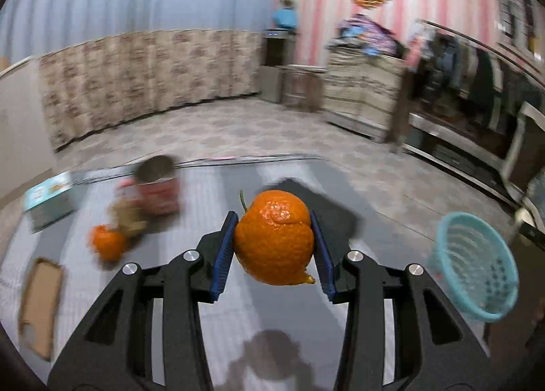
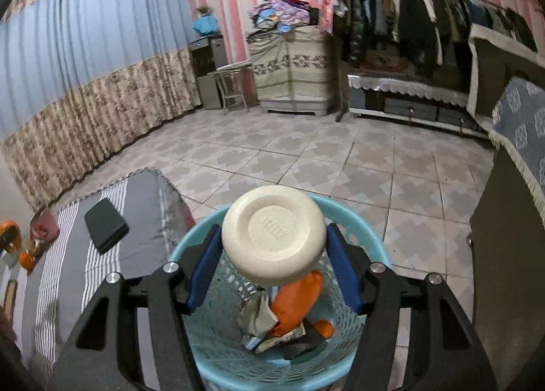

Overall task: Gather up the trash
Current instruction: 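Carry the orange and soap bar over the teal basket, then open the left tool to drop the orange while the right releases the soap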

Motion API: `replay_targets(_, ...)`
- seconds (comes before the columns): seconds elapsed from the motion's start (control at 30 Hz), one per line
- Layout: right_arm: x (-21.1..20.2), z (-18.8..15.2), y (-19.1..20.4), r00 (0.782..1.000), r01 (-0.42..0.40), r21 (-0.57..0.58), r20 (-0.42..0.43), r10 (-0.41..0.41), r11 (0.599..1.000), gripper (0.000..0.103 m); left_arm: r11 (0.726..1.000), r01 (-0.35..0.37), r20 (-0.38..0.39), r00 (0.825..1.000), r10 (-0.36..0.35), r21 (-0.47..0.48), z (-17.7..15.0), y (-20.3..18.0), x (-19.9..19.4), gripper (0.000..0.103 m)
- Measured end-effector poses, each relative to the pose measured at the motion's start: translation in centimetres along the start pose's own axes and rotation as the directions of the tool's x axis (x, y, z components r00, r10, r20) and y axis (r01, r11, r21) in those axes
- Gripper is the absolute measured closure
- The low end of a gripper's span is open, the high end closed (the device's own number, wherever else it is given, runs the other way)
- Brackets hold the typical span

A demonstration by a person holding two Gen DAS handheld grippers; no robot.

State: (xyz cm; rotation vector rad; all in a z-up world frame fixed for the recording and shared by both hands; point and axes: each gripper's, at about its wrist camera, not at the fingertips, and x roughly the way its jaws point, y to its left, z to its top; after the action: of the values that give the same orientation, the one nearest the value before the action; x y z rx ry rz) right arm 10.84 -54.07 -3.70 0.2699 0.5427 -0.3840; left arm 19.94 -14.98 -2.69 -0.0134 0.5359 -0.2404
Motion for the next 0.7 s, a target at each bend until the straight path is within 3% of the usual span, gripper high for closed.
replay_targets(0.23,-0.2,0.5,-3.1,0.998,0.066,0.011,0.022,-0.067,0.998,0.042,0.974,0.191,-0.025,0.982,-0.189,0.124,-0.6,-11.8,1.4,0.062)
replay_targets(0.4,0.0,0.5,-4.4,0.997,0.08,0.04,0.01,-0.08,0.996,0.042,0.929,0.305,-0.073,0.952,-0.296,0.211,-2.2,-18.8,2.3,0.062)
replay_targets(0.53,0.6,0.3,-4.5,0.996,0.087,0.048,-0.019,-0.086,0.995,0.042,0.891,0.371,-0.127,0.928,-0.349,0.261,-4.0,-22.6,3.5,0.062)
replay_targets(0.7,1.5,-0.1,-4.5,0.993,0.099,0.046,-0.065,-0.096,0.994,0.042,0.871,0.404,-0.186,0.913,-0.363,0.279,-5.0,-24.9,5.8,0.062)
